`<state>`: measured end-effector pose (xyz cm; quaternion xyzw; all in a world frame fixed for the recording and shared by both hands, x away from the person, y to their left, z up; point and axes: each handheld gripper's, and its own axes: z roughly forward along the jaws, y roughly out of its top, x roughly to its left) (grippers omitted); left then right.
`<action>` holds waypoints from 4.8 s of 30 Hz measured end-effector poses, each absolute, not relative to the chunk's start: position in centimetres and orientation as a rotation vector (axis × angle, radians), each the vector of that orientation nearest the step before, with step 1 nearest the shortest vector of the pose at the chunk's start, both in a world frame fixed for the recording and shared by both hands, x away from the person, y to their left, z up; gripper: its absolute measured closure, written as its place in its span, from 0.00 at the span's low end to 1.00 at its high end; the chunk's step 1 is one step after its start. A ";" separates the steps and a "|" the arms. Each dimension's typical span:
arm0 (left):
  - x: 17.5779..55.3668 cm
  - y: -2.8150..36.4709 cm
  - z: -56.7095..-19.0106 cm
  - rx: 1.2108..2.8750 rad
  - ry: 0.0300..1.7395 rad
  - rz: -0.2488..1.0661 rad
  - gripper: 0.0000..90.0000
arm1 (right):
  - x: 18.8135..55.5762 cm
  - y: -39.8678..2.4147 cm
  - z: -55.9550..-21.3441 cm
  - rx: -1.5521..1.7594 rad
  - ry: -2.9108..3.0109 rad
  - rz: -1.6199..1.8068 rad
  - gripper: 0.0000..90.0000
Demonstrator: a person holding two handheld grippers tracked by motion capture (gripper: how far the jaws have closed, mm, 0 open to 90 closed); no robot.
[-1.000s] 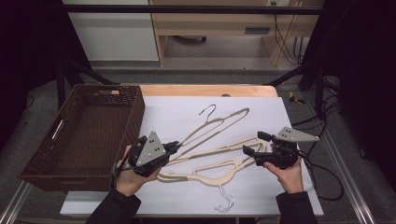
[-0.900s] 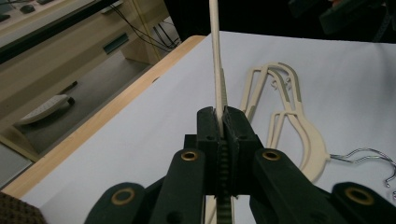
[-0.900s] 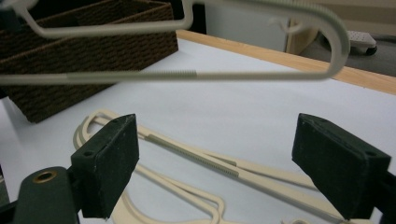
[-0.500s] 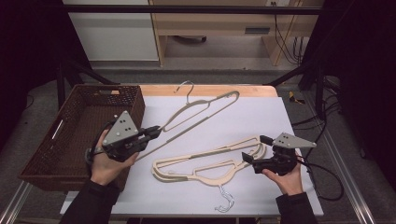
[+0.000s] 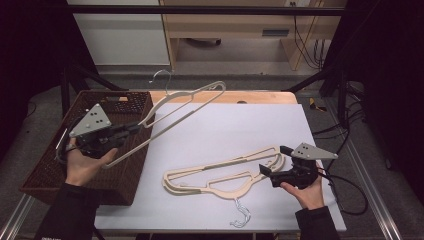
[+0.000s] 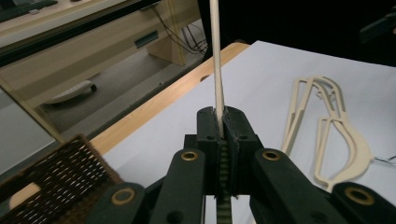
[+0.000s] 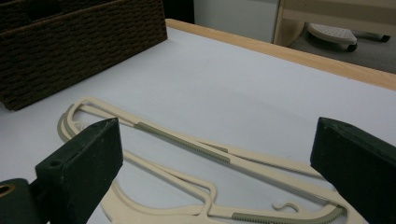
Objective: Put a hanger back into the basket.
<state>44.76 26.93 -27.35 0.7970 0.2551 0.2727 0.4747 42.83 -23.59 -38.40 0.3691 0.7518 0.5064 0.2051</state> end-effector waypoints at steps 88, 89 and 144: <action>47.8 43.3 -37.8 2.225 1.496 0.567 0.89 | 43.3 -22.4 -39.2 1.030 2.156 1.364 0.03; 47.8 43.3 -37.7 2.209 1.514 0.586 0.88 | 43.3 -22.4 -39.2 1.029 2.157 1.365 0.03; 40.6 26.5 -36.5 1.846 0.818 0.543 0.12 | 42.2 -19.0 -39.2 0.899 2.311 1.350 0.06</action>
